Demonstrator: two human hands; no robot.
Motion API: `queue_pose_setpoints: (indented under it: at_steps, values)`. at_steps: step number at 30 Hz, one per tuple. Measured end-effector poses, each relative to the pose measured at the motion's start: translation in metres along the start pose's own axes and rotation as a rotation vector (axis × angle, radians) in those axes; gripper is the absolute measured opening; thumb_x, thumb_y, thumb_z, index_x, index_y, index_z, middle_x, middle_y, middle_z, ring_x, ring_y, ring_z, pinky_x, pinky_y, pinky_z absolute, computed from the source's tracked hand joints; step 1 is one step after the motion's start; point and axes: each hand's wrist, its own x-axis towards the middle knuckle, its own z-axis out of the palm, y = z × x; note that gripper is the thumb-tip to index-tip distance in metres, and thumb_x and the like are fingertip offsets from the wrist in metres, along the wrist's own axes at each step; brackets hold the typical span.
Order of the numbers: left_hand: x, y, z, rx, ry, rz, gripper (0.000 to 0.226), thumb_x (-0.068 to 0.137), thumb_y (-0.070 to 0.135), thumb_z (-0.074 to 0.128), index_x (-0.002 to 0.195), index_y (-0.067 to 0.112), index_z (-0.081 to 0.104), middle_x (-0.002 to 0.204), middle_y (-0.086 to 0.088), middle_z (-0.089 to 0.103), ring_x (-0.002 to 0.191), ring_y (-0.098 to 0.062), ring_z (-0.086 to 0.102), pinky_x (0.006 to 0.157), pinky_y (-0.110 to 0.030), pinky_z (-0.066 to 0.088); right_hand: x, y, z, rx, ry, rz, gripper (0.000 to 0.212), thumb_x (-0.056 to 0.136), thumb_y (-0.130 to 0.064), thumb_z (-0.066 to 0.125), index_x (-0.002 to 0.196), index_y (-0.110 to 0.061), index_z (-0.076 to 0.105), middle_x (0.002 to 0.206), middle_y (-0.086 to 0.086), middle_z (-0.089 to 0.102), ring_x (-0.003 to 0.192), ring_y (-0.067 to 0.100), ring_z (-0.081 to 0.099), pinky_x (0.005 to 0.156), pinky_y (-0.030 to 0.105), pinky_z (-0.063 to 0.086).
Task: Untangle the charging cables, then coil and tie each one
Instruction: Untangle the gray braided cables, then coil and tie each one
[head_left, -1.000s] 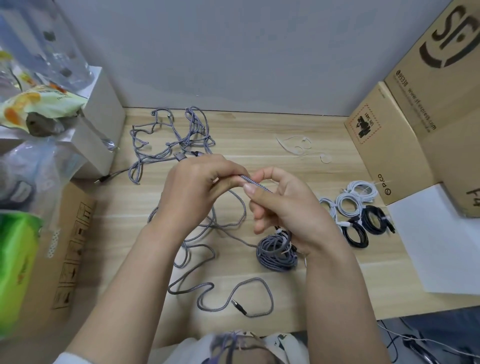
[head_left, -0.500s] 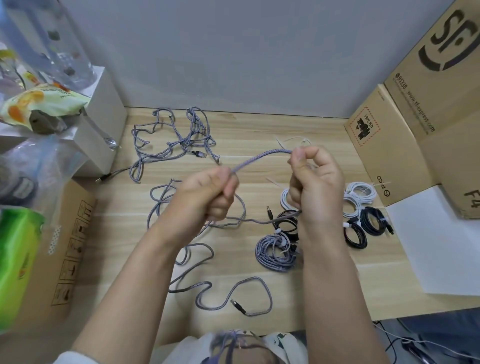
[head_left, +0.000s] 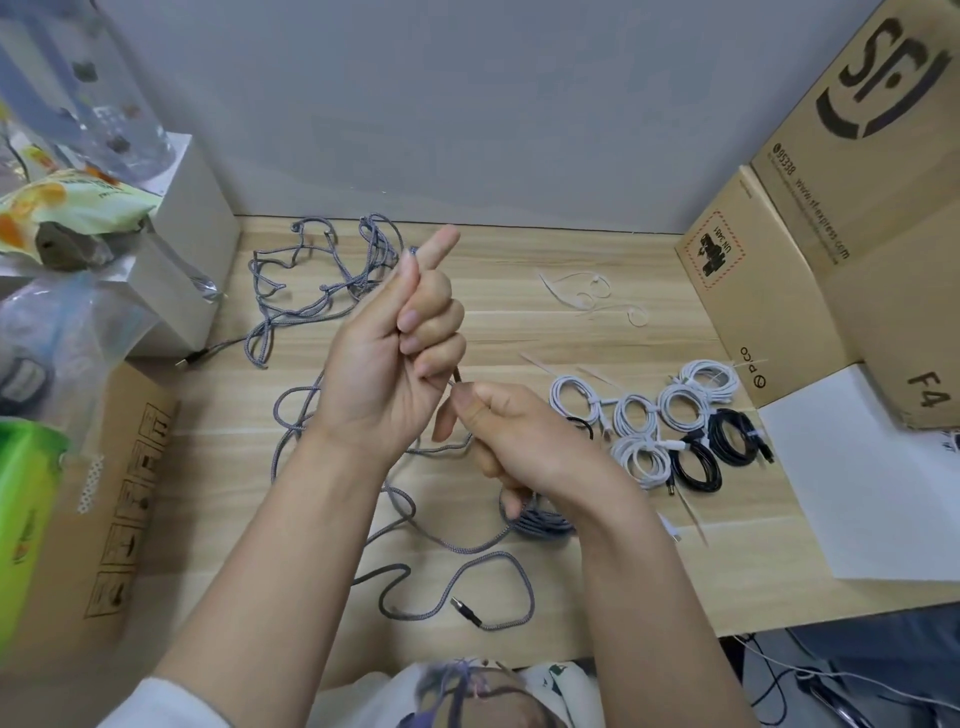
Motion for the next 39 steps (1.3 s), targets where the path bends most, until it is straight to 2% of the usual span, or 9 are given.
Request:
queue_pose_setpoints:
  at_steps: [4, 7, 12, 15, 22, 27, 30, 33, 39]
  values:
    - [0.001, 0.010, -0.010, -0.339, -0.138, -0.016, 0.038, 0.099, 0.020, 0.039, 0.132, 0.004, 0.032, 0.053, -0.004, 0.038, 0.046, -0.014, 0.031, 0.043, -0.024, 0.027, -0.002, 0.005, -0.003, 0.184, -0.050, 0.054, 0.037, 0.101, -0.039, 0.033, 0.081, -0.018, 0.055, 0.047, -0.007, 0.025, 0.034, 0.002, 0.017, 0.035, 0.014, 0.022]
    - [0.003, 0.022, -0.018, -0.453, -0.143, -0.035, 0.031, 0.102, 0.022, 0.032, 0.130, 0.009, 0.030, 0.056, -0.009, 0.033, 0.050, -0.017, 0.027, 0.049, -0.028, 0.024, -0.001, 0.008, -0.005, 0.364, 0.075, 0.055, 0.028, 0.102, -0.029, 0.036, 0.084, -0.017, 0.053, 0.043, -0.013, 0.027, 0.034, 0.000, 0.015, 0.035, 0.013, 0.014]
    - [0.012, 0.017, -0.017, 0.038, 0.169, 0.070, 0.009, 0.098, 0.005, 0.036, 0.095, 0.011, 0.041, 0.061, 0.005, 0.048, 0.042, -0.004, 0.034, 0.041, -0.015, 0.029, -0.007, 0.003, -0.003, -0.063, 0.236, -0.062, 0.023, 0.098, -0.024, 0.046, 0.081, -0.024, 0.061, 0.040, -0.018, 0.041, 0.039, 0.002, 0.033, 0.046, 0.017, 0.025]
    - [0.016, 0.010, -0.020, 0.309, 0.284, 0.079, 0.024, 0.094, -0.009, 0.031, 0.109, 0.006, 0.043, 0.072, -0.002, 0.054, 0.043, -0.004, 0.036, 0.041, -0.014, 0.031, -0.014, -0.003, -0.005, -0.072, 0.241, -0.125, 0.016, 0.094, -0.024, 0.054, 0.086, -0.025, 0.069, 0.047, -0.019, 0.046, 0.048, 0.001, 0.039, 0.054, 0.016, 0.030]
    - [0.011, 0.004, -0.025, 0.953, 0.104, -0.081, 0.023, 0.099, -0.002, 0.035, 0.107, 0.014, 0.050, 0.091, -0.001, 0.060, 0.064, -0.002, 0.053, 0.056, -0.016, 0.039, -0.023, -0.013, -0.006, 0.314, 0.064, -0.044, 0.019, 0.100, -0.011, 0.041, 0.099, -0.015, 0.060, 0.045, -0.013, 0.030, 0.032, 0.000, 0.019, 0.033, 0.014, 0.020]
    - [0.009, 0.003, -0.024, 0.817, 0.096, -0.052, 0.023, 0.099, -0.004, 0.031, 0.111, 0.006, 0.048, 0.093, -0.007, 0.061, 0.076, -0.008, 0.064, 0.074, -0.017, 0.050, -0.025, -0.015, -0.005, 0.145, 0.075, -0.093, 0.020, 0.099, -0.010, 0.045, 0.102, -0.011, 0.065, 0.035, -0.017, 0.037, 0.031, -0.002, 0.039, 0.036, 0.008, 0.024]
    - [0.005, 0.006, -0.018, 0.899, -0.007, -0.175, 0.020, 0.098, -0.001, 0.034, 0.106, 0.007, 0.050, 0.081, -0.004, 0.066, 0.065, -0.009, 0.063, 0.063, -0.017, 0.049, -0.025, -0.014, -0.009, 0.166, 0.177, -0.152, 0.023, 0.095, -0.012, 0.051, 0.077, -0.018, 0.064, 0.043, -0.014, 0.043, 0.032, 0.001, 0.031, 0.038, 0.009, 0.021]
    - [0.000, 0.009, -0.006, 1.079, -0.183, -0.275, 0.022, 0.099, 0.015, 0.037, 0.087, 0.007, 0.054, 0.052, 0.004, 0.056, 0.043, -0.011, 0.046, 0.046, -0.018, 0.036, -0.028, -0.018, -0.014, 0.343, 0.150, -0.154, 0.031, 0.094, -0.009, 0.050, 0.063, -0.013, 0.055, 0.056, -0.001, 0.057, 0.033, 0.000, 0.023, 0.037, 0.014, 0.012]
    - [-0.001, 0.012, 0.012, 1.128, -0.137, -0.202, 0.048, 0.100, 0.039, 0.031, 0.067, 0.009, 0.050, 0.042, 0.010, 0.030, 0.039, -0.005, 0.019, 0.038, -0.014, 0.018, -0.026, -0.012, -0.027, 0.854, -0.059, -0.180, 0.021, 0.075, -0.020, 0.061, 0.056, -0.018, 0.052, 0.041, -0.012, 0.026, 0.030, 0.002, 0.015, 0.036, 0.018, 0.011]
